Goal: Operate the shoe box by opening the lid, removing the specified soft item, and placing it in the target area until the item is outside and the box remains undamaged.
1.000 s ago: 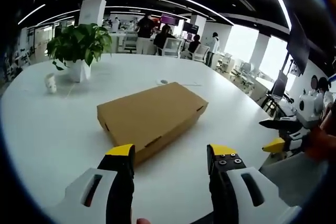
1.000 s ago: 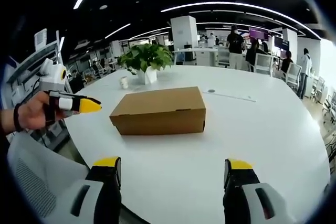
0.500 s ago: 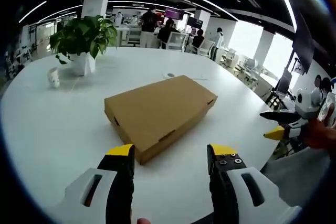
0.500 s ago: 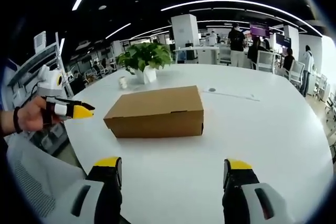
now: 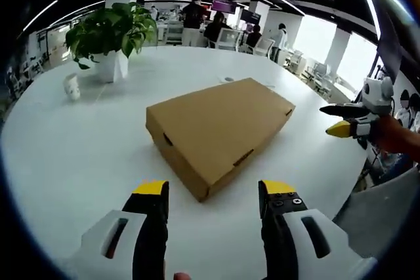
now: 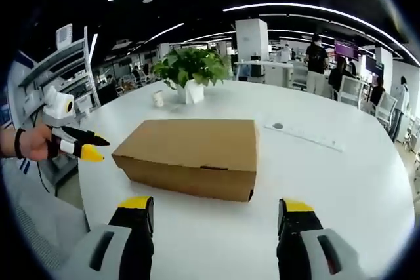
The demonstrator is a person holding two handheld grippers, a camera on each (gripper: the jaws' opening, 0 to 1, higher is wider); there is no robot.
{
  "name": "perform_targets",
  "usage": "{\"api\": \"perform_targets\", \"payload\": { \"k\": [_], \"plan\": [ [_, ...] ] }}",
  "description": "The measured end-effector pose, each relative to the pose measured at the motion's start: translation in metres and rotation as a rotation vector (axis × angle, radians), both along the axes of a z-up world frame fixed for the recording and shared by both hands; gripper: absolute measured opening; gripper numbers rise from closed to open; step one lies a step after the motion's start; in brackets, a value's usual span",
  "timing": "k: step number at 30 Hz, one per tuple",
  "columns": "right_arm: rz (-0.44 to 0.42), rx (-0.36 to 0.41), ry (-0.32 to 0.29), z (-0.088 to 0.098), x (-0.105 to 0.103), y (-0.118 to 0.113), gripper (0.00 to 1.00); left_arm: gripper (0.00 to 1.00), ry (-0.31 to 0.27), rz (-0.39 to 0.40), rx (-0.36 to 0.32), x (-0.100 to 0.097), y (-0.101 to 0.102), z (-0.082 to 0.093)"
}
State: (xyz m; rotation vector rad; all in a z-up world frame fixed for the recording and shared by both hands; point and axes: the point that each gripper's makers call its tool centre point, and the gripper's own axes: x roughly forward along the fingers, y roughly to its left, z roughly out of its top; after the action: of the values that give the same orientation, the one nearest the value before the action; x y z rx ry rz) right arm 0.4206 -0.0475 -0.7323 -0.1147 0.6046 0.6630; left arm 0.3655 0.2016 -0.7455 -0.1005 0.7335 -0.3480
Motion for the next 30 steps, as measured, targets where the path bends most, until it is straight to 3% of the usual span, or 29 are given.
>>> {"api": "perform_targets", "payload": {
  "k": [8,14,18,22,26,30],
  "plan": [
    [0.023,-0.007,0.026,-0.021,0.029,0.0,0.73,0.56,0.003,0.0,-0.015,0.017,-0.004,-0.011],
    [0.081,-0.006,0.079,-0.04,0.04,0.006,0.71,0.57,0.012,-0.024,-0.009,0.031,-0.006,-0.02],
    [0.107,-0.004,0.082,-0.044,0.047,0.011,0.69,0.59,0.02,-0.043,-0.006,0.042,-0.004,-0.024],
    [0.138,-0.022,0.081,-0.048,0.054,0.014,0.6,0.6,0.034,-0.053,-0.015,0.042,-0.006,-0.026],
    [0.15,0.042,0.064,-0.039,0.059,0.022,0.5,0.56,0.034,-0.074,-0.01,0.043,-0.01,-0.029],
    [0.17,0.043,0.056,-0.039,0.061,0.026,0.44,0.57,0.04,-0.083,-0.006,0.044,-0.008,-0.031]
  ]
}}
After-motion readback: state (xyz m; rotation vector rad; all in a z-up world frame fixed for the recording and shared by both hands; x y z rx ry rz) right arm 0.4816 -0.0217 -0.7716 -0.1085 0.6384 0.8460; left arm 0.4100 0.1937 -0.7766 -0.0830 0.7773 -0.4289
